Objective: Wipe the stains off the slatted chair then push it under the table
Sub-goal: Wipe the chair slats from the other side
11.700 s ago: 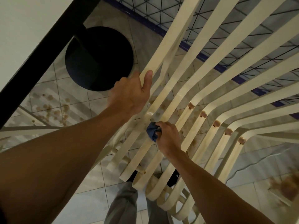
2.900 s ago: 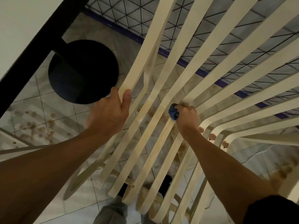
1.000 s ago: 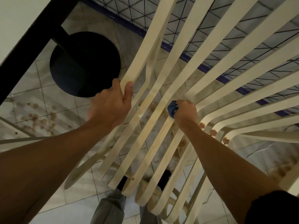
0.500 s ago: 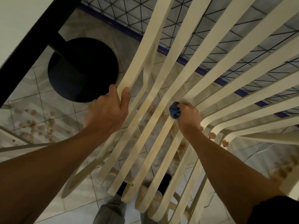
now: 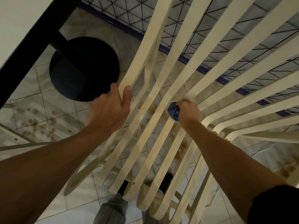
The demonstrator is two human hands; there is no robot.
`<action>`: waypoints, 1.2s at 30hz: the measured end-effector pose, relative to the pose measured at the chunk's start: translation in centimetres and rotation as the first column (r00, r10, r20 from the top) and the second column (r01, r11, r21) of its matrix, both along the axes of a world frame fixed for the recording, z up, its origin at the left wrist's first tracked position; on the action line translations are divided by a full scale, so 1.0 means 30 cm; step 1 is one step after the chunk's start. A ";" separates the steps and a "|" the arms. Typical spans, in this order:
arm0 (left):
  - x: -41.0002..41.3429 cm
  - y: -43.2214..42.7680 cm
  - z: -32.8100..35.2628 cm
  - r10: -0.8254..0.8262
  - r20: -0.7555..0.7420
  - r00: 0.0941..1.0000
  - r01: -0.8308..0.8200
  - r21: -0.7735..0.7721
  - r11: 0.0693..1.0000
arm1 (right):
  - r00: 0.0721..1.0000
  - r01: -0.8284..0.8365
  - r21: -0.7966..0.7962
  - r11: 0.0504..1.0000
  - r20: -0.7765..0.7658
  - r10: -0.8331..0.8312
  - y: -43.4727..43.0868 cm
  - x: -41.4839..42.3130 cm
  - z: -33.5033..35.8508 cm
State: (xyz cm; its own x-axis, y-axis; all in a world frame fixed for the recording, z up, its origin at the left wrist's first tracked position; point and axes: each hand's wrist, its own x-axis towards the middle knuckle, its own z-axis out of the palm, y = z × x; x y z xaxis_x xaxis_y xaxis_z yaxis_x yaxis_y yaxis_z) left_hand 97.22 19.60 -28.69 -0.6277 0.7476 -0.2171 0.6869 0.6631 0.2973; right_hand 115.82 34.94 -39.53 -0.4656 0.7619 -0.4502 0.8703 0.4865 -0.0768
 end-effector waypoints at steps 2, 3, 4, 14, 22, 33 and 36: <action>-0.008 -0.002 -0.012 -0.003 -0.010 1.000 0.003 0.001 1.000 | 0.997 0.066 -0.021 0.998 -0.047 -0.066 -0.019 -0.011 -0.004; -0.010 -0.005 -0.016 -0.004 -0.012 1.000 0.004 0.011 1.000 | 0.992 0.100 -0.050 0.994 -0.071 -0.103 -0.028 -0.013 -0.009; -0.010 -0.008 -0.018 -0.006 -0.010 1.000 0.006 0.022 1.000 | 0.988 0.122 -0.085 0.989 -0.089 -0.130 -0.036 -0.010 -0.013; -0.008 -0.010 -0.012 -0.014 -0.002 1.000 0.014 0.021 1.000 | 0.995 0.012 -0.145 0.989 -0.099 -0.026 -0.100 0.029 -0.040; -0.012 -0.012 -0.026 -0.008 0.001 1.000 0.008 0.033 0.999 | 0.973 0.126 -0.095 0.987 -0.183 -0.142 -0.142 0.041 -0.042; -0.009 -0.011 -0.025 -0.012 -0.003 1.000 0.012 0.040 0.999 | 0.970 0.103 -0.131 0.986 -0.206 -0.128 -0.167 0.079 -0.065; -0.009 -0.013 -0.022 -0.020 -0.003 1.000 0.020 0.045 0.999 | 0.943 0.169 -0.139 0.976 -0.266 -0.202 -0.206 0.085 -0.059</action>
State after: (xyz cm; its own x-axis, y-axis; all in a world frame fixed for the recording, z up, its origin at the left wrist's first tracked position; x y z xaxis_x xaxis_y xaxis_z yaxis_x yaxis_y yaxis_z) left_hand 96.95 19.20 -29.35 -0.6130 0.7691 -0.1810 0.7010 0.6351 0.3245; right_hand 118.37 28.76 -41.30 -0.4394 0.7984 -0.4117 0.8806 0.2924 -0.3728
